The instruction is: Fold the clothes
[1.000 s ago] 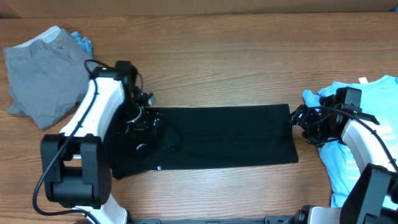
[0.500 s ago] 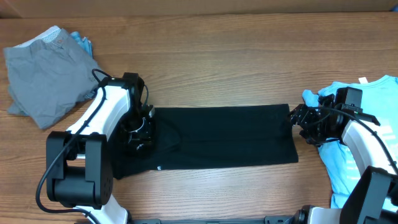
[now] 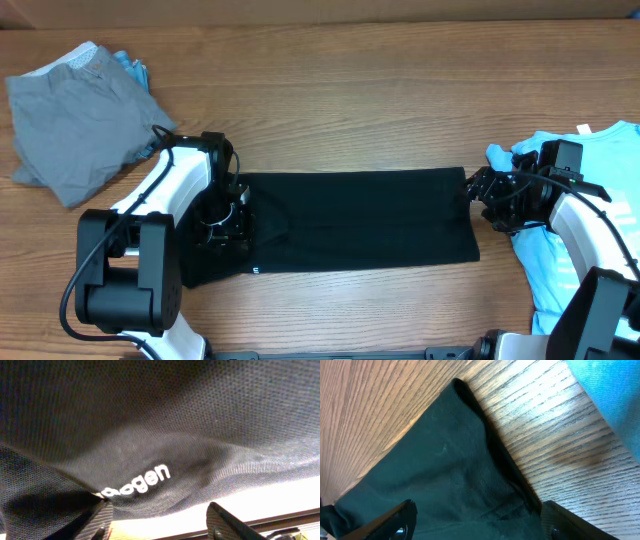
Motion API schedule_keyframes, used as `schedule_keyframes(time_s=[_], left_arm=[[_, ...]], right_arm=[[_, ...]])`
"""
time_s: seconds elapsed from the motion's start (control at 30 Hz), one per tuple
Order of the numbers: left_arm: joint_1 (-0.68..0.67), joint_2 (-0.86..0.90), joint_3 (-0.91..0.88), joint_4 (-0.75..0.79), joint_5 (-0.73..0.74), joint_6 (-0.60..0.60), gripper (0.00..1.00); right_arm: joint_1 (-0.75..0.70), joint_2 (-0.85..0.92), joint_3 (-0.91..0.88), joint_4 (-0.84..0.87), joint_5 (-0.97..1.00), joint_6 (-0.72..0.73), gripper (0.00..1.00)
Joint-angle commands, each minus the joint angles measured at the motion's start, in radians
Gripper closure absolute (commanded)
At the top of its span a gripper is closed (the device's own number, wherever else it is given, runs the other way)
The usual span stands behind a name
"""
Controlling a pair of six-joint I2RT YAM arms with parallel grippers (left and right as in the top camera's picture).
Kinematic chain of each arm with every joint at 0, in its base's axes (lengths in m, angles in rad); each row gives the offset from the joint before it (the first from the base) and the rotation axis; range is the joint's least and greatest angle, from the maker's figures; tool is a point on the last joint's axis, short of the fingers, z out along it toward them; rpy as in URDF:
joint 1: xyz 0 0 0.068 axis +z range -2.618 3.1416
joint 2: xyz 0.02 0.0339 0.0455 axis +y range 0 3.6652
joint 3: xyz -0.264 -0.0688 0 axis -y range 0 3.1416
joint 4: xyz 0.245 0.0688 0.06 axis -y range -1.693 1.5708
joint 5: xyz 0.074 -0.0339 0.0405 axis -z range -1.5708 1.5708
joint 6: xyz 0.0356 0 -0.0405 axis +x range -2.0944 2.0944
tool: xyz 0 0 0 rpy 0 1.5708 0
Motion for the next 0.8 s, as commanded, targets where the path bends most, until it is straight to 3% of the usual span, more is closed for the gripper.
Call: schedule_keyframes(time_s=[0.0, 0.4, 0.67, 0.77], left_arm=[[0.002, -0.026, -0.004, 0.002, 0.009, -0.019, 0.34], [0.005, -0.026, -0.003, -0.027, -0.01, -0.036, 0.4], [0.005, -0.026, -0.004, 0.016, -0.012, -0.041, 0.62], [0.003, -0.026, -0.005, 0.011, -0.04, -0.042, 0.54]], right_arm=[[-0.002, -0.026, 0.023, 0.006, -0.023, 0.0, 0.17], [-0.002, -0.026, 0.023, 0.006, -0.023, 0.0, 0.17], [-0.002, -0.026, 0.023, 0.005, -0.022, 0.0, 0.17], [-0.002, -0.026, 0.023, 0.005, -0.023, 0.0, 0.17]])
